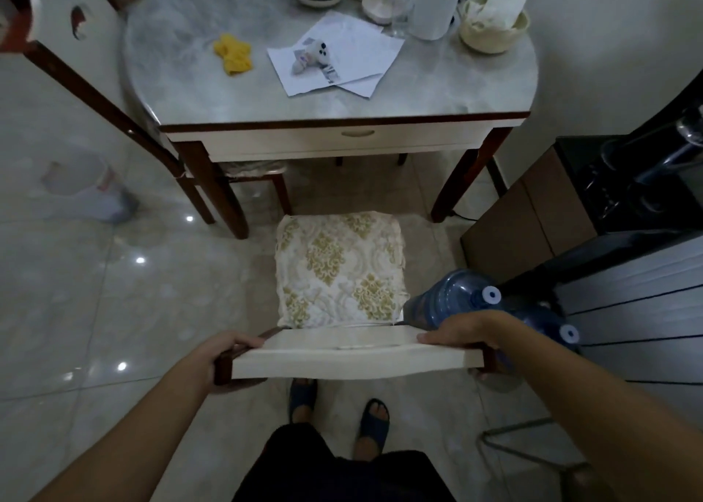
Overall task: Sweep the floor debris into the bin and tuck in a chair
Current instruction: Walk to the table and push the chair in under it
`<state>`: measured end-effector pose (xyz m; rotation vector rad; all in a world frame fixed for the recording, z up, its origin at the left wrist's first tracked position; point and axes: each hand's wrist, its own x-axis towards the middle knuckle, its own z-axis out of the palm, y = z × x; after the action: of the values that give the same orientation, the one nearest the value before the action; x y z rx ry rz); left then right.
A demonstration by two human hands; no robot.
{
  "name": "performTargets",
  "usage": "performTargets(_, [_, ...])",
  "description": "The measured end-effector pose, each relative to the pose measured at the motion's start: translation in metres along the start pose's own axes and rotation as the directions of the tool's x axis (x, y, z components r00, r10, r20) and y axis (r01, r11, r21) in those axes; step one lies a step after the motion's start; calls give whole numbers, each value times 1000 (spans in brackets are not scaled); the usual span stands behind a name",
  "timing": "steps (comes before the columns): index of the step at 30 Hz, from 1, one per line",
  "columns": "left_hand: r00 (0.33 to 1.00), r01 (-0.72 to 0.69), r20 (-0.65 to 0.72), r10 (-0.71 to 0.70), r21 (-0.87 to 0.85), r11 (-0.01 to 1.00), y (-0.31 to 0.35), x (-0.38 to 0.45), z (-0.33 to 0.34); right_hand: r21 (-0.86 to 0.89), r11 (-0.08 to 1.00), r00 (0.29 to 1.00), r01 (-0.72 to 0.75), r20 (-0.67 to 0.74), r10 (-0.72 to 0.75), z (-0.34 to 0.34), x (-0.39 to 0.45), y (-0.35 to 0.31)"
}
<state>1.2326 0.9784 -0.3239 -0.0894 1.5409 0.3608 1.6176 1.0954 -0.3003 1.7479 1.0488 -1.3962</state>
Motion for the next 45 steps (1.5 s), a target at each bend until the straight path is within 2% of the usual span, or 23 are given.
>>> performTargets(4, [999,-44,-2,44,-67,997,-6,5,4,366,930,990,29,120,-78,-9,11,29])
performTargets(8, [1000,10,-9,-10,-12,1000,-2,12,3,586,810,987,17,119,-107,-3,27,46])
performTargets(11, [999,44,-13,-44,43,998,1,22,-3,682,731,986,-8,129,-110,0,34,46])
performTargets(16, [995,74,65,-78,69,995,6,30,-6,719,693,991,-47,122,-59,-2,36,47])
performTargets(23, [988,55,139,-63,63,996,23,33,-23,787,615,986,58,51,-159,10,35,34])
performTargets(28, [988,32,151,-38,42,999,49,35,-37,821,560,985,108,-14,-170,16,35,16])
performTargets(32, [983,31,178,-36,29,999,46,35,-35,845,524,988,110,-34,-154,19,34,14])
performTargets(35, [983,33,182,-38,28,999,43,36,-28,825,555,993,108,-60,-104,3,36,13])
performTargets(38, [979,30,202,-19,-55,998,45,42,-22,802,593,997,75,-48,-61,-20,32,5])
performTargets(42, [961,47,276,-18,-98,994,53,42,-9,788,611,997,75,-48,-60,-44,26,-2])
performTargets(45, [970,54,239,-30,-93,994,63,39,-1,786,610,995,99,-58,-87,-49,29,1])
